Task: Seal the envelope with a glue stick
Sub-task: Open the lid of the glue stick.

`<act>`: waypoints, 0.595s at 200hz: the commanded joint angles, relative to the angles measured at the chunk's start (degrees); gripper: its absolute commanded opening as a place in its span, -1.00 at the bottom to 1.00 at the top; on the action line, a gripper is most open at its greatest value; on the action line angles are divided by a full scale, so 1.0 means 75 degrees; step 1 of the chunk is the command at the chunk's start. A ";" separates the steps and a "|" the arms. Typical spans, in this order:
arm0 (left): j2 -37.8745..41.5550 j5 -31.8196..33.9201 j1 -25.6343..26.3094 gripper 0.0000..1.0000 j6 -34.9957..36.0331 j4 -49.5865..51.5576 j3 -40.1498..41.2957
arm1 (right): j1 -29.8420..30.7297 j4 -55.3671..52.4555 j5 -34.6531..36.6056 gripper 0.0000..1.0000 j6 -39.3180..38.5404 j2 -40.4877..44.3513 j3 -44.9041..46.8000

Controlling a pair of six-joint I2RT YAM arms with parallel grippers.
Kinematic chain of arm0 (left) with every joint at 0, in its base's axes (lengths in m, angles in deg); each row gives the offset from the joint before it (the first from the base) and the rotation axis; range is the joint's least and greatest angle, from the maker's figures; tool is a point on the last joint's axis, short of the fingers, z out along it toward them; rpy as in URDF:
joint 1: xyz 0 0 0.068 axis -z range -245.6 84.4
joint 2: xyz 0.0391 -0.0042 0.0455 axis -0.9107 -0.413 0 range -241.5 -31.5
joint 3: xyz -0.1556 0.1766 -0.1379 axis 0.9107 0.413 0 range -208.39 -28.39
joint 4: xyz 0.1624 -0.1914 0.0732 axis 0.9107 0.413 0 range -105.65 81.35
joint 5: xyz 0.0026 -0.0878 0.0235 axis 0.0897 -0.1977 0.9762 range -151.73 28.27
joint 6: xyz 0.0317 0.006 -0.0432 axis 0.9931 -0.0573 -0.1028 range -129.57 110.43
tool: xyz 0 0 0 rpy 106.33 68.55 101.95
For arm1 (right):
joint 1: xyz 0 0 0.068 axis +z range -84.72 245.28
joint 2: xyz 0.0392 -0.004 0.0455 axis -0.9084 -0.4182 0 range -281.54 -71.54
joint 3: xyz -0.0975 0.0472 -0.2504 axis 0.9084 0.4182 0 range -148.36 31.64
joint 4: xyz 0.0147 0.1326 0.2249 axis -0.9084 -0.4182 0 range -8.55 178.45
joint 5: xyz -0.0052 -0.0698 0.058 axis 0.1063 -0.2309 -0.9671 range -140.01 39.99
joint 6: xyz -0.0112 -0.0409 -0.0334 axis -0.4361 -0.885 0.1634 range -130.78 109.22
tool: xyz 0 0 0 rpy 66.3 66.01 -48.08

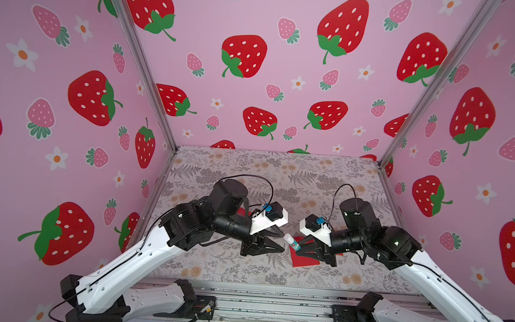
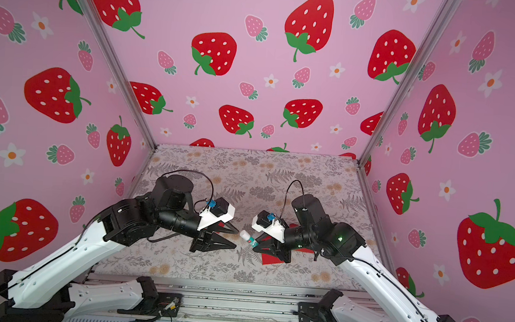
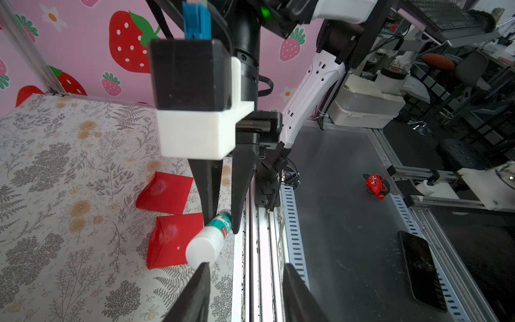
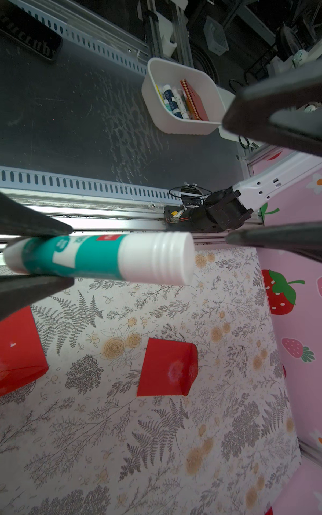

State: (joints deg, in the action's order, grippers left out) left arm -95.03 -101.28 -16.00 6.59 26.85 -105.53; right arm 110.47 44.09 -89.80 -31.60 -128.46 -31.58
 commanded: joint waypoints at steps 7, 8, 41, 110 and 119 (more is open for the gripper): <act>-0.0170 -0.0083 0.0118 -0.18 0.0312 0.0193 -0.0365 | 0.0100 -0.0349 -0.0483 -0.83 -0.0097 -0.0061 -0.0263; -0.0168 -0.0083 0.0121 -0.18 0.0309 0.0193 -0.0366 | 0.0102 -0.0364 -0.0483 -0.83 -0.0096 -0.0062 -0.0264; -0.0268 -0.0052 0.0148 -0.18 0.0340 0.0181 -0.0390 | 0.0241 -0.0460 -0.0507 -0.85 -0.0069 -0.0108 -0.0368; -0.0447 -0.0170 0.0194 -0.20 0.0399 0.0356 -0.0460 | 0.0523 -0.0444 -0.0215 -0.84 0.0010 -0.0127 -0.0545; -0.0458 -0.0184 0.0206 -0.23 0.0405 0.0370 -0.0460 | 0.0543 -0.0444 -0.0171 -0.84 0.0012 -0.0122 -0.0559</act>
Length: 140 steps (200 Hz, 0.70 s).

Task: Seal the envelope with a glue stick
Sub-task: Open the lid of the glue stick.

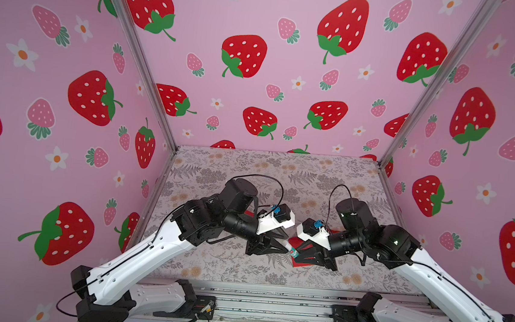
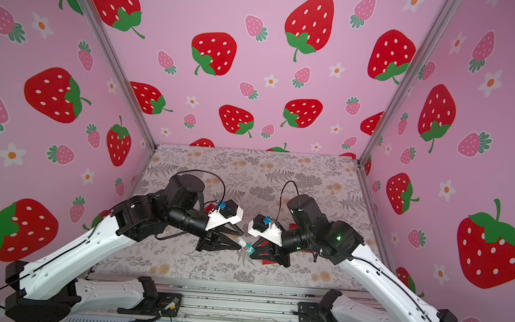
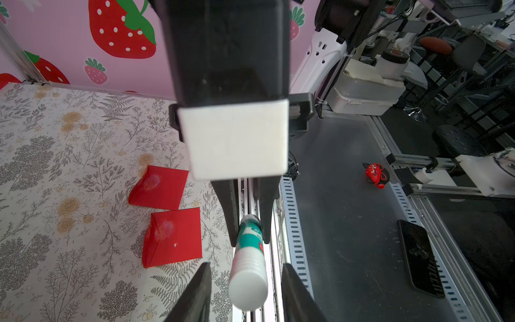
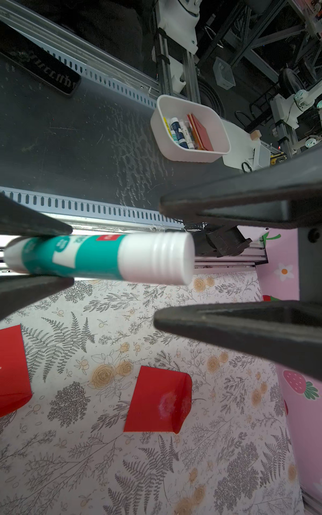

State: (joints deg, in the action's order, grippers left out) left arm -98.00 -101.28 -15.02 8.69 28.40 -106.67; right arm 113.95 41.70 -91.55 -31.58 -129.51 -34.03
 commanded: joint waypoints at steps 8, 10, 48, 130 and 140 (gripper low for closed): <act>-0.0063 -0.0188 0.0082 -0.26 0.0137 0.0150 -0.0309 | 0.0092 -0.0142 0.0077 -0.85 0.0007 0.0008 -0.0250; -0.0063 -0.0196 0.0080 -0.27 0.0133 0.0150 -0.0309 | 0.0096 -0.0151 0.0086 -0.85 0.0007 0.0008 -0.0254; -0.0063 -0.0078 0.0110 -0.60 0.0171 0.0161 -0.0320 | 0.0121 -0.0267 0.0180 -0.89 0.0006 -0.0051 -0.0279; 0.0046 0.0738 0.0116 -0.87 -0.0472 -0.0033 -0.0441 | 0.0310 0.0539 0.2178 -1.00 0.0504 0.0083 0.0225; -0.0012 0.0868 0.0111 -0.91 -0.0678 0.0010 -0.0544 | 0.0378 0.0717 0.2487 -1.00 0.0597 0.0107 0.0320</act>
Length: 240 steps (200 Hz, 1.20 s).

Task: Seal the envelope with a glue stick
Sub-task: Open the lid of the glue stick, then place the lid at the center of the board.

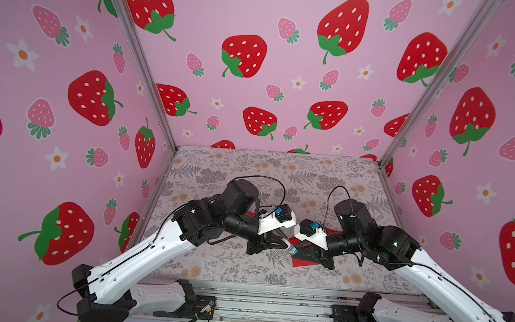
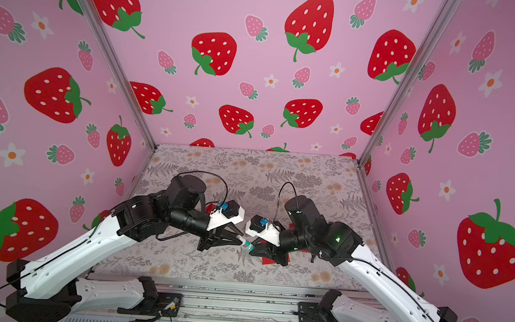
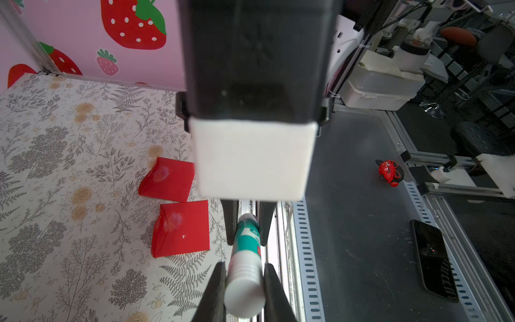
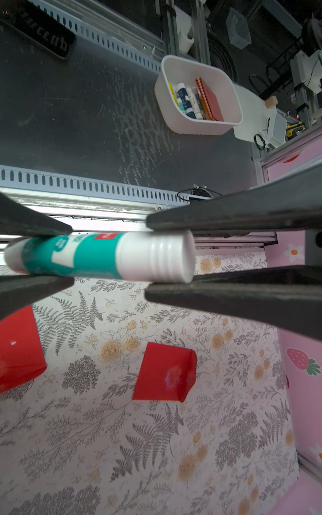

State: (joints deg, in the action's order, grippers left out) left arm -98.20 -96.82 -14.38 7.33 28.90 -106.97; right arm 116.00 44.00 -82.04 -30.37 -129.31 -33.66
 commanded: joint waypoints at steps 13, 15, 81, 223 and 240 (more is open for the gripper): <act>-0.0057 0.0420 0.0029 -0.99 -0.0774 -0.0026 -0.0588 | 0.0197 0.0556 0.1556 -1.00 0.0503 0.0047 0.0351; -0.0068 0.0438 0.0035 -0.99 -0.0812 -0.0029 -0.0603 | 0.0207 0.0564 0.1615 -1.00 0.0515 0.0042 0.0351; -0.0107 0.0604 0.0017 -1.00 -0.1539 0.0169 -0.1061 | 0.0431 0.0934 0.3006 -1.00 0.0705 0.0035 0.0566; -0.2490 0.4084 -0.1856 -0.93 -0.2160 0.0364 -0.1484 | 0.0620 0.0968 0.3643 -1.00 0.1194 0.0327 0.0714; -0.3170 0.4386 -0.2125 -0.91 -0.2159 0.0145 -0.1497 | 0.0661 0.0971 0.3661 -1.00 0.1218 0.0289 0.0714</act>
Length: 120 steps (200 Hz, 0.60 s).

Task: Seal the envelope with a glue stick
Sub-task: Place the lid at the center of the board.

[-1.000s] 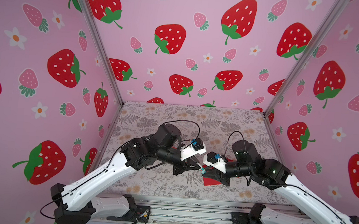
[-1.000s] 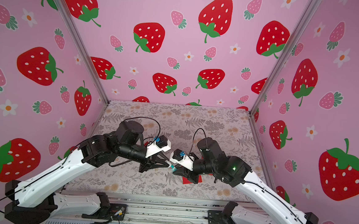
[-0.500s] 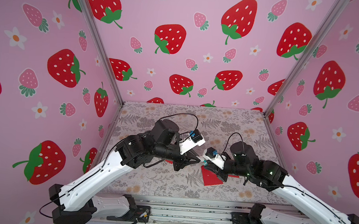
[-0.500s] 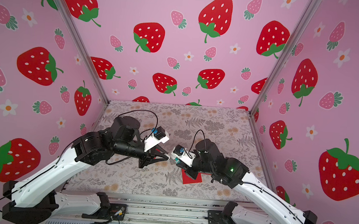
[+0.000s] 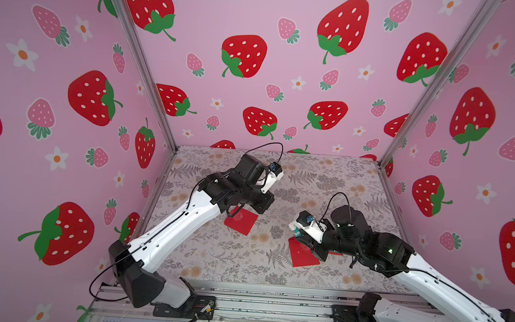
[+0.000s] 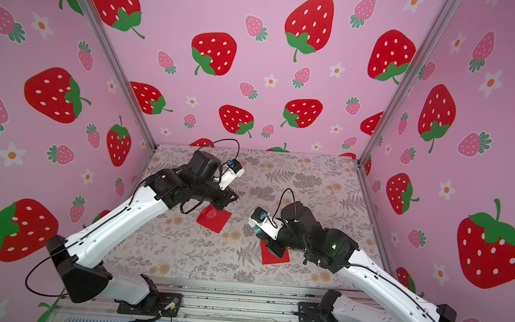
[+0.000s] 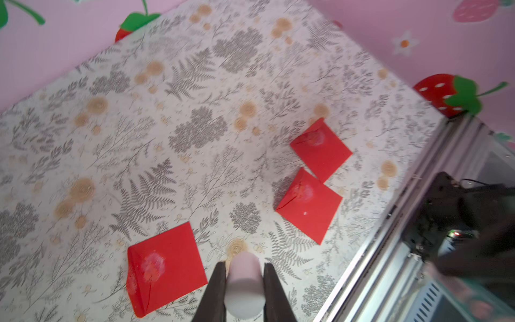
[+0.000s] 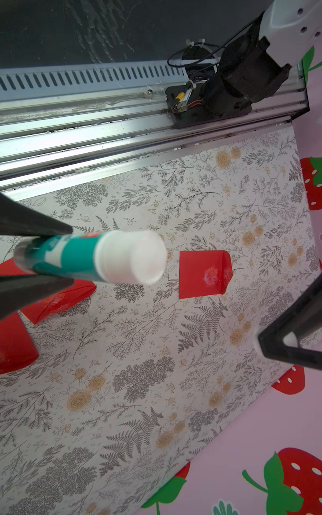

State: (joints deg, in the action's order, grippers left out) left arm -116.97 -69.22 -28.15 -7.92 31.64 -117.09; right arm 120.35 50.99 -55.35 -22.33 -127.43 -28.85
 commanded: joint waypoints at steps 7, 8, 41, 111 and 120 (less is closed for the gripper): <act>-0.0995 0.0741 -0.0414 -0.91 -0.0143 -0.0317 -0.0164 | 0.0097 0.0048 0.0113 -1.00 0.0162 0.0024 0.0073; -0.1034 0.0746 -0.0436 -0.91 -0.0147 -0.0334 -0.0163 | 0.0104 0.0048 0.0114 -1.00 0.0160 0.0024 0.0073; -0.2451 0.0927 -0.0929 -0.91 -0.0194 -0.0773 -0.0427 | 0.0166 0.0175 0.0138 -1.00 0.0250 -0.0017 0.0119; -0.4773 0.1426 -0.1423 -0.75 -0.0061 -0.1272 -0.1224 | 0.0286 0.0236 0.0208 -1.00 0.0392 -0.0058 0.0190; -0.4900 0.1429 -0.1454 -0.75 -0.0076 -0.1315 -0.1271 | 0.0298 0.0234 0.0241 -1.00 0.0401 -0.0063 0.0190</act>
State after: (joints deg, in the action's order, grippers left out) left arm -151.97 -59.36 -38.23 -8.54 23.07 -123.02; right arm 122.03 52.09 -54.35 -20.36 -127.78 -27.80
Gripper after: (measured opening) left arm 0.185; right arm 0.215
